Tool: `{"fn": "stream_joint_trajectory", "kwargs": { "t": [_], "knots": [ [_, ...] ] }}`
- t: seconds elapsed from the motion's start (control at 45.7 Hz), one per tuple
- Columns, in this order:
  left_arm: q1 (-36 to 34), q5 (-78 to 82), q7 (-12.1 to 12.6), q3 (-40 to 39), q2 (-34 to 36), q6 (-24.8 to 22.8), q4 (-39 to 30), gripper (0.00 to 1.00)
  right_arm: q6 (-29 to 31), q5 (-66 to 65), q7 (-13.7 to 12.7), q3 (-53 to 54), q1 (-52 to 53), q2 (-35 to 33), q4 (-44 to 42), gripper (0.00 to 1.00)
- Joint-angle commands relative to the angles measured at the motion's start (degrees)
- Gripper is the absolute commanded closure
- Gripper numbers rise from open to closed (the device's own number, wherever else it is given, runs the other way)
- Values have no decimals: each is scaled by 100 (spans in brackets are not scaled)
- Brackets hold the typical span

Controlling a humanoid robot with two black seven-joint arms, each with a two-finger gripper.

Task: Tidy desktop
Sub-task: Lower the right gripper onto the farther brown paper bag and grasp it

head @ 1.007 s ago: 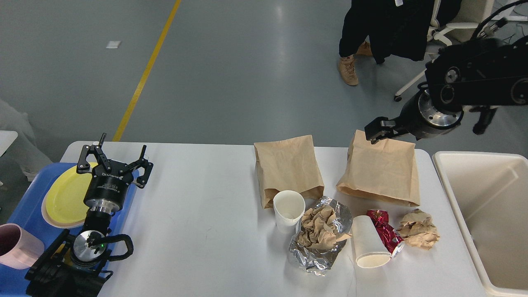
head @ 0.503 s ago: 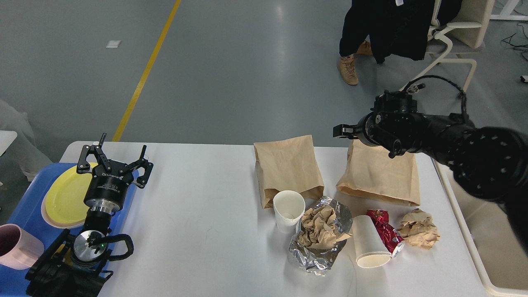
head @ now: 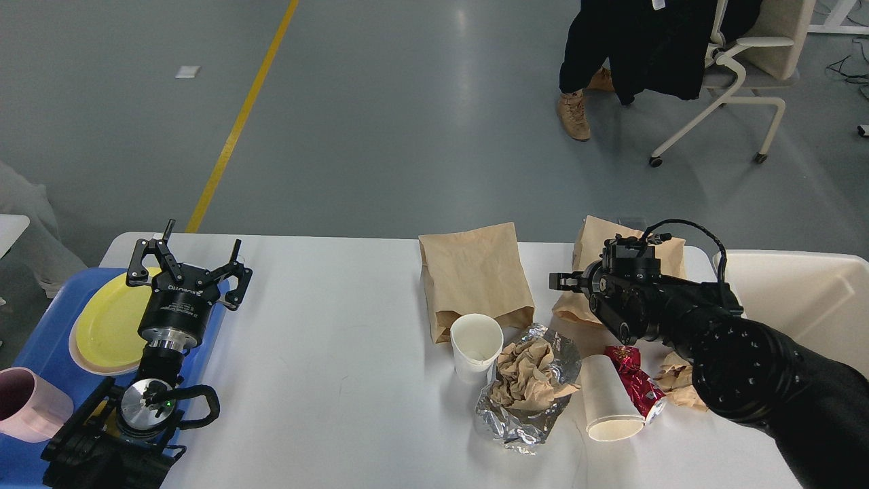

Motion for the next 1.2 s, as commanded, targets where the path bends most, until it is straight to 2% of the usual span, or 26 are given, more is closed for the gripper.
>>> {"fn": "stream_joint_trajectory", "kwargs": {
  "t": [0.0,0.219,0.372,0.481,0.678,0.722,0.788,0.853,0.919,1.182],
  "knots": [
    [0,0,-6,0,0,0,0,4,-31,20,-1,95,-86,28,-8,0],
    [0,0,3,0,0,0,0,4,-356,-68,-19,60,-333,2,-61,0],
    [0,0,3,0,0,0,0,4,-690,-94,-159,34,-517,-15,-70,14],
    [0,0,-6,0,0,0,0,4,-699,-86,-159,34,-579,-15,-8,37],
    [0,0,-6,9,0,0,0,4,-725,-94,-159,25,-684,20,-8,40],
    [0,0,-6,0,0,0,0,4,-725,-94,-159,25,-684,28,-8,43],
    [0,0,-6,0,0,0,0,4,-725,-94,-159,25,-684,28,-8,52],
    [0,0,-6,0,0,0,0,4,-725,-86,-168,34,-693,20,1,78],
    [0,0,-6,0,0,0,0,4,-717,-86,-177,34,-728,28,9,99],
    [0,0,-6,0,0,0,0,4,-716,-77,-282,60,-825,81,9,100]
  ]
}}
